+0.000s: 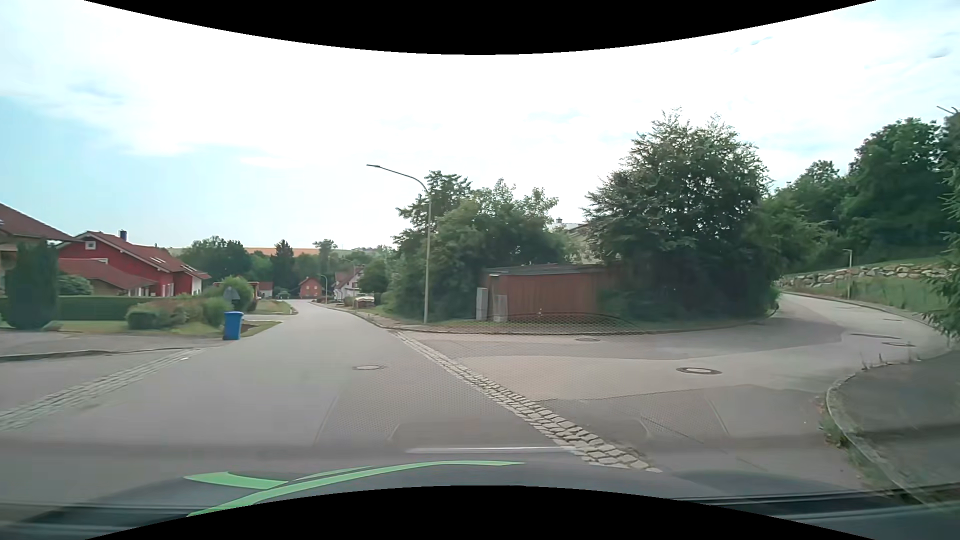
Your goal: Follow the waypoints while adhering to traffic rules and regulations
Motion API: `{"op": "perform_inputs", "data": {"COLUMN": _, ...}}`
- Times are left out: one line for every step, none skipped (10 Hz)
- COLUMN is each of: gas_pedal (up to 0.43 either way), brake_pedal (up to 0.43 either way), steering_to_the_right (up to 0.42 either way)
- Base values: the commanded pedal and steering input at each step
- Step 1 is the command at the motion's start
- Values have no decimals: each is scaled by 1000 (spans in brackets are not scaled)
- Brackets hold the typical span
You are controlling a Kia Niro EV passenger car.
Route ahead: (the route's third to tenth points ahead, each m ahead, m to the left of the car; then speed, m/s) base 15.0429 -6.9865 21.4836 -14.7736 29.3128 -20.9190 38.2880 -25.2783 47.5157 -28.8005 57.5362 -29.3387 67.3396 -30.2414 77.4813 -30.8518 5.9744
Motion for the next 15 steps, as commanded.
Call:
{"op": "perform_inputs", "data": {"gas_pedal": 0, "brake_pedal": 213, "steering_to_the_right": 264}}
{"op": "perform_inputs", "data": {"gas_pedal": 0, "brake_pedal": 177, "steering_to_the_right": 285}}
{"op": "perform_inputs", "data": {"gas_pedal": 0, "brake_pedal": 67, "steering_to_the_right": 300}}
{"op": "perform_inputs", "data": {"gas_pedal": 0, "brake_pedal": 0, "steering_to_the_right": 310}}
{"op": "perform_inputs", "data": {"gas_pedal": 0, "brake_pedal": 0, "steering_to_the_right": 317}}
{"op": "perform_inputs", "data": {"gas_pedal": 0, "brake_pedal": 0, "steering_to_the_right": 327}}
{"op": "perform_inputs", "data": {"gas_pedal": 0, "brake_pedal": 0, "steering_to_the_right": 329}}
{"op": "perform_inputs", "data": {"gas_pedal": 0, "brake_pedal": 0, "steering_to_the_right": 329}}
{"op": "perform_inputs", "data": {"gas_pedal": 0, "brake_pedal": 0, "steering_to_the_right": 325}}
{"op": "perform_inputs", "data": {"gas_pedal": 79, "brake_pedal": 0, "steering_to_the_right": 319}}
{"op": "perform_inputs", "data": {"gas_pedal": 79, "brake_pedal": 0, "steering_to_the_right": 319}}
{"op": "perform_inputs", "data": {"gas_pedal": 79, "brake_pedal": 0, "steering_to_the_right": 319}}
{"op": "perform_inputs", "data": {"gas_pedal": 79, "brake_pedal": 0, "steering_to_the_right": 318}}
{"op": "perform_inputs", "data": {"gas_pedal": 79, "brake_pedal": 0, "steering_to_the_right": 316}}
{"op": "perform_inputs", "data": {"gas_pedal": 79, "brake_pedal": 0, "steering_to_the_right": 313}}
